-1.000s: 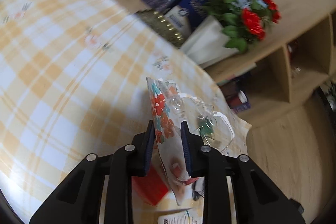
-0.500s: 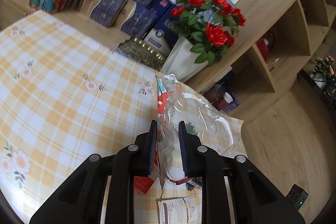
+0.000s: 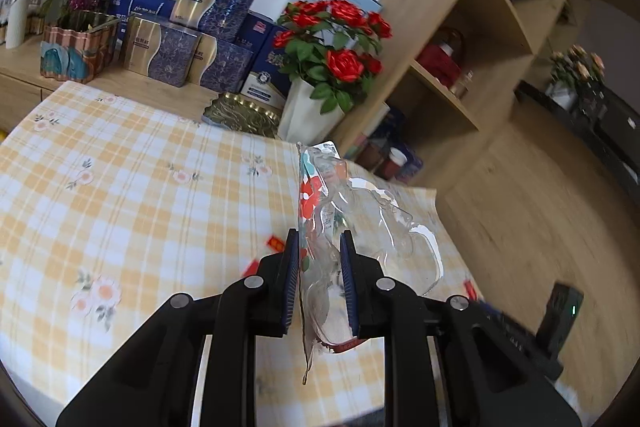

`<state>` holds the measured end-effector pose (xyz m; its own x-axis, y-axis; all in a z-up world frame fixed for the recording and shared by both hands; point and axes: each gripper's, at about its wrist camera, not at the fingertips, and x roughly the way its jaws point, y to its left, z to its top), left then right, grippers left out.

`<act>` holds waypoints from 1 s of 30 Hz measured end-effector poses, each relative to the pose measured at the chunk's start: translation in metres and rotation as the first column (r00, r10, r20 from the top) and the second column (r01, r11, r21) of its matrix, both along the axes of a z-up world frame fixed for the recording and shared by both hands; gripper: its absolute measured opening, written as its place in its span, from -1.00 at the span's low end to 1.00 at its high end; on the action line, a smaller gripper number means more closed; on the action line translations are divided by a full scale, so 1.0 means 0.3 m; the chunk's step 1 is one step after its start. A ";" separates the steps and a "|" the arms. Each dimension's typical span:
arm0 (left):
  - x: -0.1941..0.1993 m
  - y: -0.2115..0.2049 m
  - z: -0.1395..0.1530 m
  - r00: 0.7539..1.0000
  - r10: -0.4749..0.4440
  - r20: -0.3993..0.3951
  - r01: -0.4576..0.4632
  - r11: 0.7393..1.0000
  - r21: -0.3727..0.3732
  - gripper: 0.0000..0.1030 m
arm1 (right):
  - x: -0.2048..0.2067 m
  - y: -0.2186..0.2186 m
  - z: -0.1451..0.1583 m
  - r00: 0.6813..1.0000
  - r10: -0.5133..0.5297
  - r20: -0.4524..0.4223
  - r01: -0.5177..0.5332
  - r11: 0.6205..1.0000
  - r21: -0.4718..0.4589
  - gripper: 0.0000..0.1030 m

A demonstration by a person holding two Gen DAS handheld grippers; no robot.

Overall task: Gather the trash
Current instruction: 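Carry the floral bag over the bin and open the left tool while the right tool carries the lighter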

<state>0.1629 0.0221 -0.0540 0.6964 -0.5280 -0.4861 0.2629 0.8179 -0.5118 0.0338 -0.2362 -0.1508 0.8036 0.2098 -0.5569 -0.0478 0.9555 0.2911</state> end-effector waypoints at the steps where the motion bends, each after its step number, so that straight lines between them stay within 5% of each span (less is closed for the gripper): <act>1: -0.030 0.004 -0.002 1.000 -0.007 -0.001 0.007 1.000 0.002 -0.62 | -0.019 0.006 0.001 1.000 -0.001 -0.001 0.001 1.000 0.002 -0.49; 12: -0.350 0.018 -0.073 0.995 -0.103 0.002 0.102 0.994 0.032 -0.61 | -0.204 0.073 -0.016 1.000 0.023 0.005 -0.023 1.000 -0.016 -0.49; 20: -0.463 -0.023 -0.163 0.984 -0.178 -0.027 0.180 0.979 0.100 -0.61 | -0.278 0.090 -0.068 0.999 0.020 -0.024 -0.020 1.000 0.018 -0.49; 30: -0.524 -0.131 -0.342 0.937 -0.321 -0.140 0.345 0.914 0.214 -0.60 | -0.306 0.110 -0.142 0.997 0.042 -0.061 -0.041 0.999 0.012 -0.49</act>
<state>0.0058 -0.0171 -0.1565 0.4410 -0.5851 -0.6806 0.4981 0.7904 -0.3567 -0.0579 -0.2032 -0.1935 0.7587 0.2489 -0.6020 -0.0695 0.9498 0.3052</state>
